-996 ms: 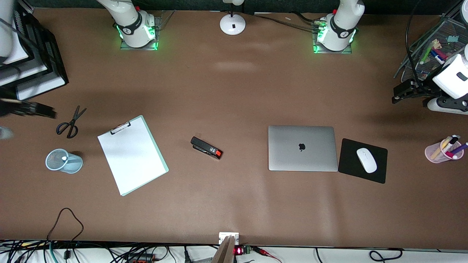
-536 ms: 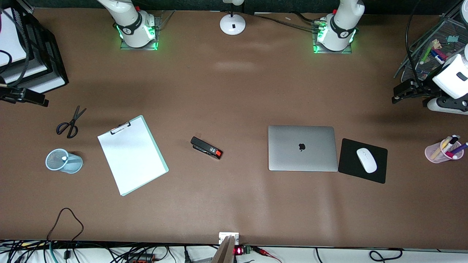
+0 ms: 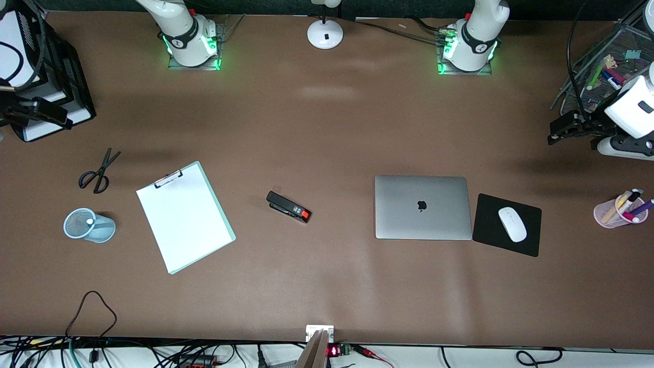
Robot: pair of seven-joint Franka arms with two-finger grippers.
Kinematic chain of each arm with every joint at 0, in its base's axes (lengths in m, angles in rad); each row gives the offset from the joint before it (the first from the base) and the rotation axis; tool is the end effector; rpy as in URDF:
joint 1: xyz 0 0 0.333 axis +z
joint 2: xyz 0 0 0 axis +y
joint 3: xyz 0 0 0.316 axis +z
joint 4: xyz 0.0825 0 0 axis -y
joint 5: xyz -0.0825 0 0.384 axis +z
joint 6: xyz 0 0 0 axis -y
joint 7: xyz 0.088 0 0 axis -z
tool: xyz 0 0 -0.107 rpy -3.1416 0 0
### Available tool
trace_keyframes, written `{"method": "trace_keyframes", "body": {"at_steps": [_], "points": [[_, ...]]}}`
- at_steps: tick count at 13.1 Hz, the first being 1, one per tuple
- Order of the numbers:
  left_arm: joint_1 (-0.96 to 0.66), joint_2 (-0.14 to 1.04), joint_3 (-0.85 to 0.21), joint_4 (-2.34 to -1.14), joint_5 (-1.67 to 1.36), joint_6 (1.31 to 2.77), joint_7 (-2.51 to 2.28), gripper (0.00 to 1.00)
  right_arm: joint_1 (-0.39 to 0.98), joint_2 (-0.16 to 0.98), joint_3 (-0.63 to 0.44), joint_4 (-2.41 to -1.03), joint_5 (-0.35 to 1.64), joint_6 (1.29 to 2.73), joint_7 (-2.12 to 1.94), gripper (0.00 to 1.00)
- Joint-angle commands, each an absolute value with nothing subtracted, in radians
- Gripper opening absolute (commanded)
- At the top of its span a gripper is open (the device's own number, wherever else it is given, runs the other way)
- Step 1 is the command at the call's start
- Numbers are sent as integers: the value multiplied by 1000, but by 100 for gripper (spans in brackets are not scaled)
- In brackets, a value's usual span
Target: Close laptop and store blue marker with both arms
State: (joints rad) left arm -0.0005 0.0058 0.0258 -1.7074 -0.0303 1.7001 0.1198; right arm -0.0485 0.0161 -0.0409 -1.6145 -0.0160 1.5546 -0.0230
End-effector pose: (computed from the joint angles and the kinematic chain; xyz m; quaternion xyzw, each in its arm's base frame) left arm 0.5626 0.0113 0.5676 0.9988 -0.0452 -0.0054 0.0154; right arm 0.5531 -0.0511 0.5937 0.9987 -0.0330 -0.0384 0.0062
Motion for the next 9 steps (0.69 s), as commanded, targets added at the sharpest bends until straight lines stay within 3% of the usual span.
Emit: {"method": "trace_keyframes", "body": {"at_steps": [1,9], "points": [[2,3,25,-1697,-34,1684,133,100,-54,-9,-43,-1641,-1,1562,-40,100],[2,3,25,-1697,-34,1684,133,100,-52,2,-41,-1618,-2,1548,-37,100]]}}
